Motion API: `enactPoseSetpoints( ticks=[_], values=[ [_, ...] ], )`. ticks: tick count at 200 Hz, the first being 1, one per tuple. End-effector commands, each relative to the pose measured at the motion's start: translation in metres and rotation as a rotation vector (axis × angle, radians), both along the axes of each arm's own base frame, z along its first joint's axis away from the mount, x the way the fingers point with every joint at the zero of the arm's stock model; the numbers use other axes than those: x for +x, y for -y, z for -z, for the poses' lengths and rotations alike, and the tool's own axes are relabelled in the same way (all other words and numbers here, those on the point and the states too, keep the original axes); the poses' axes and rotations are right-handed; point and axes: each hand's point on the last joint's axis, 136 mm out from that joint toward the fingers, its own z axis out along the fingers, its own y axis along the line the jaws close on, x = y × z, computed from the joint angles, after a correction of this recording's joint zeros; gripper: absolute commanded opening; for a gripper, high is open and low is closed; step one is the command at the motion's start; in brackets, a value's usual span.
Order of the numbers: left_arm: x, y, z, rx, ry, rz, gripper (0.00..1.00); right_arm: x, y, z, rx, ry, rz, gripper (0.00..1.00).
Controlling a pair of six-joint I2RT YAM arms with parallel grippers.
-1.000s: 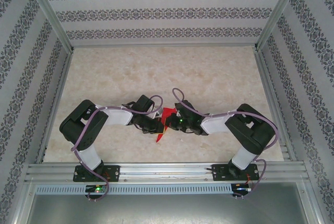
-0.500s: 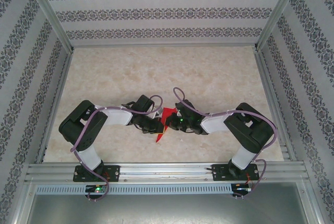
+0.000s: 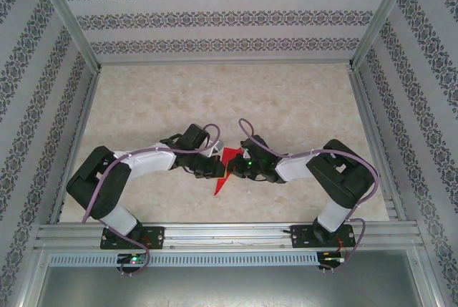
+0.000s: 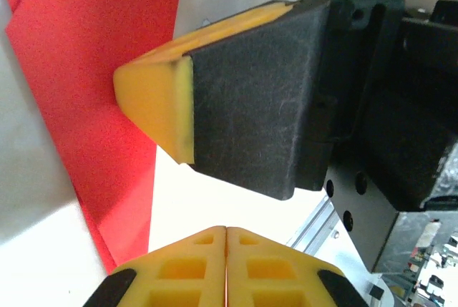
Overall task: Fold a paper plane with a square sheet of paper (fold left side to right side)
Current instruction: Fold the wing for the fifth time at the center of the table.
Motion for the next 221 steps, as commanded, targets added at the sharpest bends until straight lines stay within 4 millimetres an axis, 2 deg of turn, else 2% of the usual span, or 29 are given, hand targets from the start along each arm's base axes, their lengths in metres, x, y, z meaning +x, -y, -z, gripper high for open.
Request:
enactPoseSetpoints(
  ticks=[1, 116, 221],
  values=[
    [-0.019, -0.002, 0.006, 0.0, -0.08, 0.023, 0.07, -0.025, 0.043, 0.064, -0.249, -0.119, 0.016, 0.0],
    [-0.035, -0.009, 0.035, 0.03, -0.158, 0.04, 0.07, -0.026, 0.046, 0.066, -0.274, -0.126, 0.013, 0.0],
    [-0.042, -0.014, 0.043, 0.055, -0.173, 0.044, 0.07, -0.028, 0.05, 0.07, -0.296, -0.133, 0.011, 0.0]
  ],
)
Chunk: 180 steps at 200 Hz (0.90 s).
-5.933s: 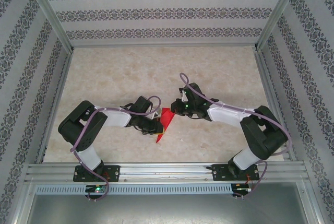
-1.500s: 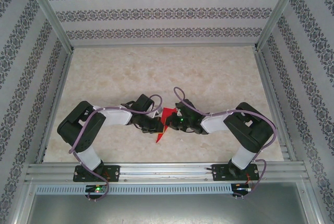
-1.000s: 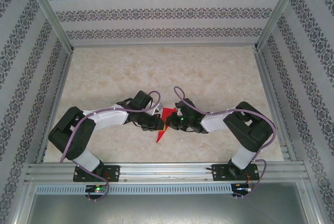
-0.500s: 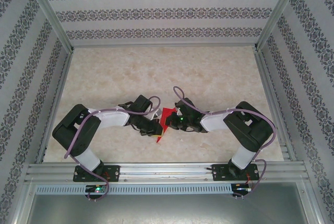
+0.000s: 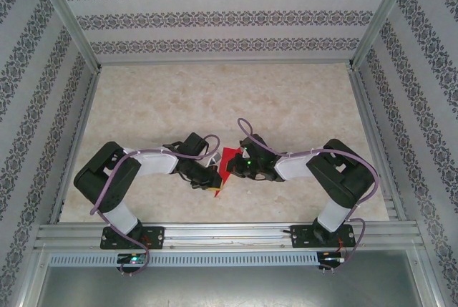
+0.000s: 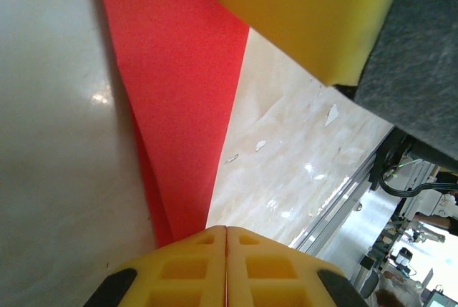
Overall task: Fold a paper plane with a square sheet of paper (fold left side to right side)
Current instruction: Fold the wing for the fifth time at the center of the table.
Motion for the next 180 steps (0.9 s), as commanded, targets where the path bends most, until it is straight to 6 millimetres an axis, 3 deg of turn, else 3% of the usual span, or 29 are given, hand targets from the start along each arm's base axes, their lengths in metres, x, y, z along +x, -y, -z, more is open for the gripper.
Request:
enactPoseSetpoints(
  ticks=[1, 180],
  values=[
    [-0.011, -0.002, 0.007, 0.017, -0.027, 0.02, 0.07, -0.027, 0.05, 0.068, -0.273, -0.121, 0.026, 0.0],
    [-0.018, -0.013, 0.017, 0.068, -0.03, 0.023, 0.06, -0.027, 0.049, 0.07, -0.284, -0.13, 0.019, 0.0]
  ],
)
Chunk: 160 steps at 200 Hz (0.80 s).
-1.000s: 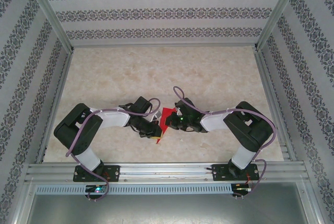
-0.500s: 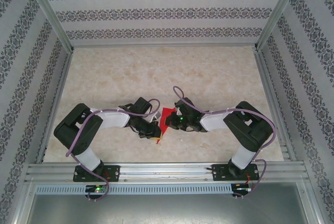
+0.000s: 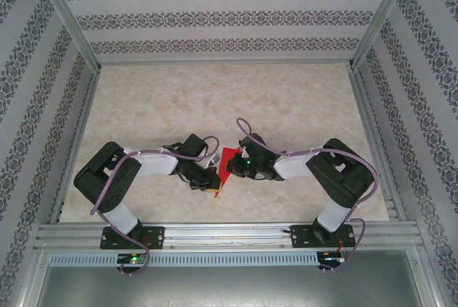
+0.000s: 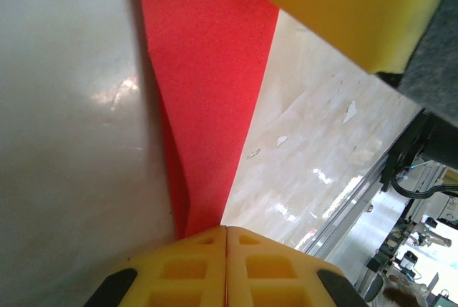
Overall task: Fold a paper plane with a square sheet of paper (fold left side to right side)
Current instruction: Fold the wing for the fifth time at the center of the table.
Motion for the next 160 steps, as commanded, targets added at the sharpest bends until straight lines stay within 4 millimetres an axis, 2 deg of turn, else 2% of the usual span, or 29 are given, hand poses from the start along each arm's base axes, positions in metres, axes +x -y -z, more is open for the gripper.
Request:
enactPoseSetpoints(
  ticks=[1, 160],
  values=[
    [-0.015, -0.008, 0.011, 0.047, -0.029, 0.025, 0.06, -0.027, 0.05, 0.07, -0.273, -0.128, 0.035, 0.0],
    [-0.036, -0.019, 0.018, 0.054, -0.055, 0.006, 0.07, -0.029, 0.055, 0.074, -0.29, -0.14, 0.035, 0.0]
  ],
)
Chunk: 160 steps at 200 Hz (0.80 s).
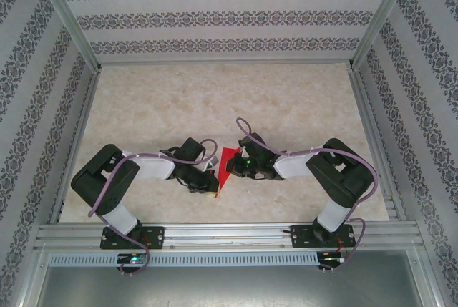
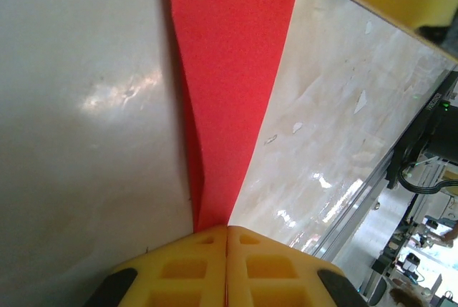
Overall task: Fold a paper plane with a square sheet of paper (fold left side to right side)
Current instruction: Fold the wing for the fifth time at the center of the table.
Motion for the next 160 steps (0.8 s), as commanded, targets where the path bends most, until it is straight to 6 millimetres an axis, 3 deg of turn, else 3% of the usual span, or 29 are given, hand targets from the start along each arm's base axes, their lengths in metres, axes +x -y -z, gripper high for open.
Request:
enactPoseSetpoints(
  ticks=[1, 54, 89, 136, 160],
  values=[
    [-0.029, -0.014, 0.013, 0.075, -0.082, 0.011, 0.07, -0.029, 0.055, 0.074, -0.288, -0.137, 0.04, 0.0],
    [-0.036, -0.018, 0.009, 0.071, -0.079, 0.002, 0.07, -0.03, 0.056, 0.075, -0.29, -0.141, 0.042, 0.0],
    [-0.034, -0.02, -0.004, 0.061, -0.042, -0.012, 0.07, -0.029, 0.056, 0.075, -0.29, -0.141, 0.041, 0.0],
    [-0.006, -0.036, -0.039, 0.085, 0.123, -0.087, 0.06, -0.03, 0.056, 0.075, -0.29, -0.14, 0.04, 0.0],
    [0.006, -0.027, -0.06, 0.025, 0.178, -0.094, 0.06, -0.029, 0.056, 0.074, -0.29, -0.139, 0.041, 0.0]
  ],
)
